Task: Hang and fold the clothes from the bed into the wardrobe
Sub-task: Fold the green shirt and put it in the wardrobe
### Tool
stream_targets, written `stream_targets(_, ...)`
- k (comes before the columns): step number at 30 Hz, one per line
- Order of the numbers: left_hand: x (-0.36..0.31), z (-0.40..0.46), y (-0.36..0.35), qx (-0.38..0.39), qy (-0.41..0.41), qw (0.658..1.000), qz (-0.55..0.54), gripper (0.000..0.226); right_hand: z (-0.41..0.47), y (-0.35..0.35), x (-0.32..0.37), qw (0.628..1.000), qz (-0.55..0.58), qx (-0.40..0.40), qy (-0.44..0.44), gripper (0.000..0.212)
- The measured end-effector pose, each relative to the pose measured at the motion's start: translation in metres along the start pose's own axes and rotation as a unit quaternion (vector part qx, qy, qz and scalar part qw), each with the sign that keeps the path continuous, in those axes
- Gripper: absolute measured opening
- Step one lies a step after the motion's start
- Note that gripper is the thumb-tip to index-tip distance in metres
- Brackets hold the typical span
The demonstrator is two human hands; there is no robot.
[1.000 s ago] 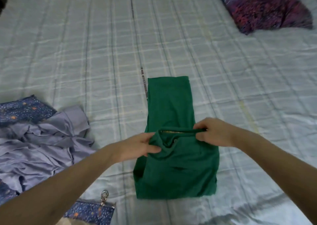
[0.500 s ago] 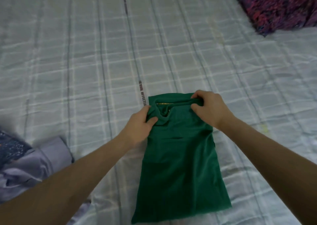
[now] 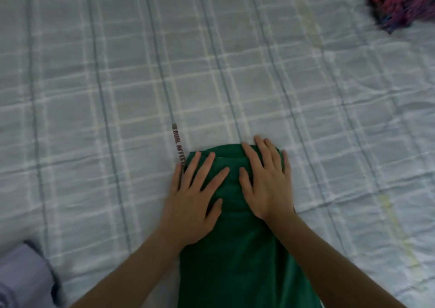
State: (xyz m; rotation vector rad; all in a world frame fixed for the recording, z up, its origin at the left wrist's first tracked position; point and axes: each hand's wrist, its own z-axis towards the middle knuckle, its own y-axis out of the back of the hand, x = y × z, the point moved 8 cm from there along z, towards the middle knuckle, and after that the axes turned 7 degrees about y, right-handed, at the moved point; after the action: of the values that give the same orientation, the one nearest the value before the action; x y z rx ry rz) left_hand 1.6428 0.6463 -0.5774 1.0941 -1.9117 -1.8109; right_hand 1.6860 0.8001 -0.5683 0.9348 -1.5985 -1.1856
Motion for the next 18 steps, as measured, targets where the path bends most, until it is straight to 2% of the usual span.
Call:
stream_targets(4, -0.002, -0.003, 0.001, -0.007, 0.000, 1.000, -0.001, 0.061, -0.002, -0.002, 0.002, 1.000, -0.010, 0.029, -0.005, 0.056)
stream_targets(9, -0.005, 0.001, 0.000, 0.044, 0.005, 0.998, 0.046, 0.063, 0.008, -0.003, 0.002, 0.988, -0.042, 0.151, -0.017, 0.062)
stream_targets(10, -0.007, -0.001, 0.005, 0.043, 0.007, 0.998, 0.053, 0.063, 0.007, 0.003, 0.004, 0.986, -0.061, 0.153, -0.012, 0.062)
stream_targets(12, -0.015, -0.011, 0.025, 0.011, 0.016, 0.998, 0.056, 0.062, -0.003, 0.026, 0.020, 0.990, -0.101, 0.100, 0.027, 0.065)
stream_targets(14, -0.029, -0.038, 0.045, -0.042, 0.001, 0.999, 0.032, 0.060, -0.031, 0.052, 0.042, 0.995, -0.083, 0.013, 0.050, 0.068)
stream_targets(16, -0.052, -0.090, 0.051, -0.076, -0.051, 0.996, -0.006, 0.051, -0.085, 0.067, 0.063, 0.994, -0.028, -0.064, 0.086, 0.061)
stream_targets(18, -0.073, -0.152, 0.034, -0.063, -0.123, 0.990, -0.006, 0.043, -0.150, 0.069, 0.071, 0.988, -0.011, -0.097, 0.117, 0.052)
